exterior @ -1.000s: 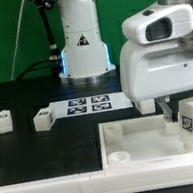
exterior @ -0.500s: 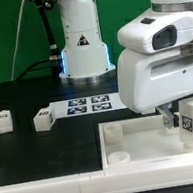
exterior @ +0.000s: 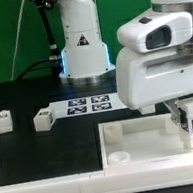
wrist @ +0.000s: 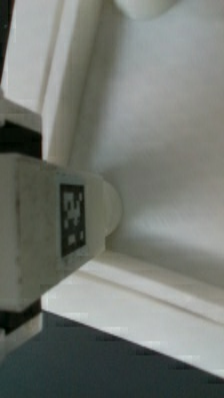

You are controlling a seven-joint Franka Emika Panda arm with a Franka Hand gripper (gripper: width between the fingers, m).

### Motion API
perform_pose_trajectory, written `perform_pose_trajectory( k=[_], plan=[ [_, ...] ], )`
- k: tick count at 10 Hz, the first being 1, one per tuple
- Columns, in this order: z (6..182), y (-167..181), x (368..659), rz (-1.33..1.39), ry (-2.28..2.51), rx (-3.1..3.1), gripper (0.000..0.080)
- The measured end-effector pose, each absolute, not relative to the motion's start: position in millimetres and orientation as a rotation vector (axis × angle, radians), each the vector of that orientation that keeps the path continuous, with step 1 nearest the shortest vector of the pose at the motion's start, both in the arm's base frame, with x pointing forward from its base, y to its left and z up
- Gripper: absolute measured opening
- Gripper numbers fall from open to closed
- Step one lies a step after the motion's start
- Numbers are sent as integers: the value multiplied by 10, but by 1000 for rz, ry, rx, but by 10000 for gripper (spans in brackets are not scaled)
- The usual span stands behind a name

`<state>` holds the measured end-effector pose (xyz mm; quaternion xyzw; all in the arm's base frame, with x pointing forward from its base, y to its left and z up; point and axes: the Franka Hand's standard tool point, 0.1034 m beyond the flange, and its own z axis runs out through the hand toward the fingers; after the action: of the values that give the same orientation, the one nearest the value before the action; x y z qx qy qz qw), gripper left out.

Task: Assemble one leg

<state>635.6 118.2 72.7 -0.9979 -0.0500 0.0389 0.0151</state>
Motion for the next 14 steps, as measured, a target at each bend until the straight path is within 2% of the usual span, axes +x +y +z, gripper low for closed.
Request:
perform_pose_trajectory(
  k=[9, 14],
  plan=[
    [707, 1183, 6380, 198, 1313, -2776, 290],
    [707, 1206, 6389, 206, 1634, -2613, 301]
  ],
)
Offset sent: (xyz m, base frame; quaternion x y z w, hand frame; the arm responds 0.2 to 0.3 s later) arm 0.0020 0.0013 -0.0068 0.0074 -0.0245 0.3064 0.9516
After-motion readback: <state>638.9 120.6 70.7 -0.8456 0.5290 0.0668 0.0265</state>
